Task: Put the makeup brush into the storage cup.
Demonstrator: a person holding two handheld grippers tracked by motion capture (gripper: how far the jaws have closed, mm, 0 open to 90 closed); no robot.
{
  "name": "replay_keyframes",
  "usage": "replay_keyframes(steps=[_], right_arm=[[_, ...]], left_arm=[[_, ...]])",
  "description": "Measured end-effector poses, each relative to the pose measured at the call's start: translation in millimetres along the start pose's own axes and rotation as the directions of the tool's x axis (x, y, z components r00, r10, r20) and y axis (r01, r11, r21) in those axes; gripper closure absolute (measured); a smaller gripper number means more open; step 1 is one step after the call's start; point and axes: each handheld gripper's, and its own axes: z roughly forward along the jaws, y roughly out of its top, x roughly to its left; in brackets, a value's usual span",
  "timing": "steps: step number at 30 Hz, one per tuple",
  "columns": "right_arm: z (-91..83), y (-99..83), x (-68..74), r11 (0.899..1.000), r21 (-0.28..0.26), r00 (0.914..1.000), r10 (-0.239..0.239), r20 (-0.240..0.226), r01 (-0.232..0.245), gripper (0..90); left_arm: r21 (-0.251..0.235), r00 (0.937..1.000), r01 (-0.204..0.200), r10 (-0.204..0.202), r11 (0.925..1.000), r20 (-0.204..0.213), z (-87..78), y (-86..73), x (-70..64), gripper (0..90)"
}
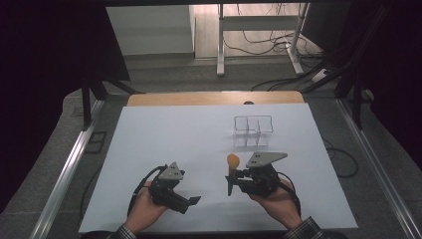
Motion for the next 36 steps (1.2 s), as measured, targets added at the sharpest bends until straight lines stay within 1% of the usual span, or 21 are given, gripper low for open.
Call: replay_keyframes(steps=[3,6,8,12,17,22,25,30,35,36], right_arm=[[-1.5,0.2,0.0,1.0,-0.002,1.0,0.003,0.004,-0.003,73.3],[-4.1,0.5,-1.4,1.0,-0.004,0.9999,0.004,0.015,-0.003,73.3],[-5.6,0.3,-2.9,1.0,-0.004,0.9998,0.009,0.02,-0.009,73.3],[-9.0,-1.1,-6.5,1.0,-0.007,0.9993,0.023,0.031,-0.022,73.2],[-14.2,-3.0,-11.6,0.999,-0.012,0.9981,0.035,0.051,-0.034,73.3],[-18.5,-5.1,-18.2,0.999,-0.012,0.9963,0.044,0.073,-0.044,73.3],[-20.4,-6.2,-22.0,0.999,-0.014,0.9951,0.05,0.086,-0.049,73.2],[-23.0,-7.5,-27.1,0.997,-0.011,0.9912,0.077,0.107,-0.076,73.3],[-25.5,-8.4,-31.6,0.997,-0.011,0.989,0.079,0.125,-0.079,73.2],[-26.6,-8.7,-32.9,0.996,-0.012,0.988,0.086,0.128,-0.085,73.3]], left_arm=[[0.002,0.9998,-0.016,0.016,0.9999,-0.009,-4.0,-2.1,1.0,0.0],[0.002,0.9998,-0.019,0.019,0.9998,-0.004,-6.7,-5.4,2.1,0.0],[0.008,0.9996,-0.029,0.029,0.9995,0.001,-8.8,-7.6,3.1,0.0],[0.014,0.9999,-0.01,0.01,0.9998,-0.005,-13.2,-12.9,7.1,0.0],[0.005,0.9997,0.016,-0.015,0.9999,-0.017,-21.9,-20.7,12.8,0.1],[0.012,0.9989,0.033,-0.032,0.9994,-0.034,-28.3,-28.6,18.6,0.3],[0.009,0.9984,0.047,-0.046,0.9989,-0.032,-31.1,-32.2,21.3,0.5],[0.03,0.9981,0.048,-0.046,0.9984,-0.04,-34.0,-38.3,23.9,0.5],[0.031,0.997,0.065,-0.064,0.9974,-0.044,-39.3,-44.6,27.9,0.4],[0.03,0.9967,0.069,-0.068,0.9971,-0.045,-40.2,-45.6,28.3,0.4]])
